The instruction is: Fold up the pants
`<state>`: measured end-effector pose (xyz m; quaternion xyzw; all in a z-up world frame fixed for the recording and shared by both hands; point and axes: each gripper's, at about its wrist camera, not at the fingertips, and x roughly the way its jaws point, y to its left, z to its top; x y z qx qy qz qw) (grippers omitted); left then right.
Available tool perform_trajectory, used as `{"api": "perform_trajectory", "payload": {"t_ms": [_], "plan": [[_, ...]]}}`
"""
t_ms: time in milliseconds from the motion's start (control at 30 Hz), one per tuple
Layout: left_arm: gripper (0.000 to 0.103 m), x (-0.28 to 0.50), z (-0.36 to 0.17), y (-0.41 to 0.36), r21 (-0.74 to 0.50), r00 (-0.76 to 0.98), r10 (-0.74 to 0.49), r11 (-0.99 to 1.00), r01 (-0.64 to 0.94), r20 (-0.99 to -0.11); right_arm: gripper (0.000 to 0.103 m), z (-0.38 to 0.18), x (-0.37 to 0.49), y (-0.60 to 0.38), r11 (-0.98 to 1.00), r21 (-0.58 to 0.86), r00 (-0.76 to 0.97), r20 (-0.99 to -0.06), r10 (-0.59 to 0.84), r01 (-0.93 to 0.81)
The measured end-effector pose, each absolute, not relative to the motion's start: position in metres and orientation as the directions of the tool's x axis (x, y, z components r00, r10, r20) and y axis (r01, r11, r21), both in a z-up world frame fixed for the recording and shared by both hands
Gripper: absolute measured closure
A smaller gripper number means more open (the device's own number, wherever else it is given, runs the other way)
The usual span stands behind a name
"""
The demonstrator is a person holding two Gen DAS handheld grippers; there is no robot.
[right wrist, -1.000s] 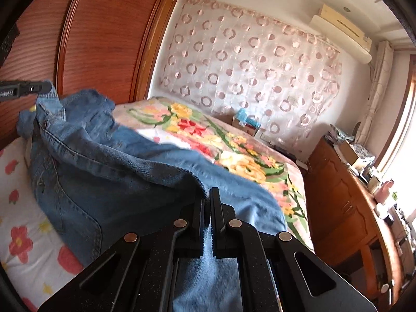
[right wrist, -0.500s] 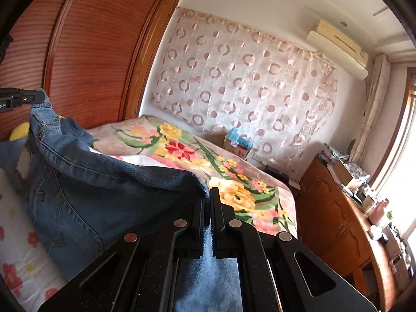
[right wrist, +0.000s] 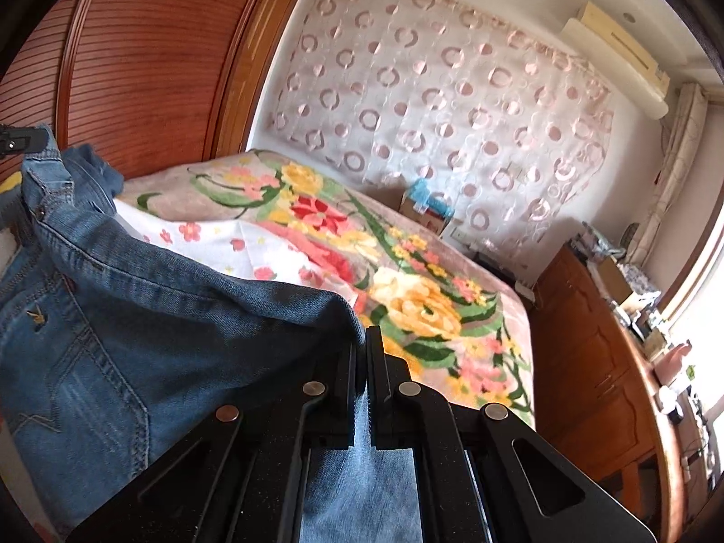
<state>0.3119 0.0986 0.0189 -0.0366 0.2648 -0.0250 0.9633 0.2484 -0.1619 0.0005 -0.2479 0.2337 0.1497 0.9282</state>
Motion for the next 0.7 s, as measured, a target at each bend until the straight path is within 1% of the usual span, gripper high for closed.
{"api": "perform_trajectory", "payload": {"t_ms": [33,200,333,367,400,467,500,567,600,667,700], "plan": [[0.096,0.312,0.017,0.098,-0.082,0.858,-0.070,0.996,0.033,-0.510,0.100,-0.004,0.253,-0.161,0.835,-0.384,0.843,-0.514,0.162,-0.395],[0.096,0.307,0.017,0.096,-0.051,0.862,-0.054,0.998,0.033,-0.503,0.100,0.015,0.277,-0.156,0.832,-0.383,0.838,-0.522,0.163,-0.400],[0.088,0.298,0.018,0.094,-0.023,0.864,-0.045,0.999,0.039,-0.501,0.100,0.017,0.278,-0.160,0.830,-0.380,0.834,-0.524,0.170,-0.408],[0.081,0.295,0.018,0.093,-0.013,0.866,-0.038,0.999,0.036,-0.499,0.100,0.018,0.277,-0.161,0.830,-0.378,0.835,-0.523,0.173,-0.409],[0.067,0.292,0.019,0.093,-0.002,0.871,-0.024,1.000,0.027,-0.491,0.100,0.017,0.277,-0.162,0.830,-0.376,0.834,-0.523,0.177,-0.411],[0.048,0.283,0.022,0.095,0.006,0.886,-0.021,1.000,0.027,-0.463,0.100,0.017,0.278,-0.163,0.832,-0.370,0.832,-0.524,0.180,-0.413],[0.041,0.280,0.023,0.095,0.008,0.888,-0.022,1.000,0.029,-0.460,0.100,0.016,0.276,-0.164,0.833,-0.369,0.833,-0.523,0.181,-0.413],[0.033,0.275,0.023,0.096,0.009,0.885,-0.023,1.000,0.030,-0.465,0.100,0.015,0.270,-0.165,0.836,-0.367,0.836,-0.519,0.180,-0.408],[0.032,0.274,0.022,0.096,0.004,0.883,-0.029,0.999,0.035,-0.468,0.100,0.017,0.270,-0.166,0.840,-0.354,0.834,-0.518,0.191,-0.412],[0.030,0.272,0.019,0.096,-0.009,0.871,-0.049,0.999,0.051,-0.488,0.100,0.018,0.268,-0.170,0.846,-0.325,0.828,-0.518,0.214,-0.422],[0.030,0.272,0.018,0.094,-0.020,0.865,-0.063,0.998,0.061,-0.497,0.097,0.017,0.266,-0.171,0.850,-0.310,0.823,-0.523,0.222,-0.427]]}}
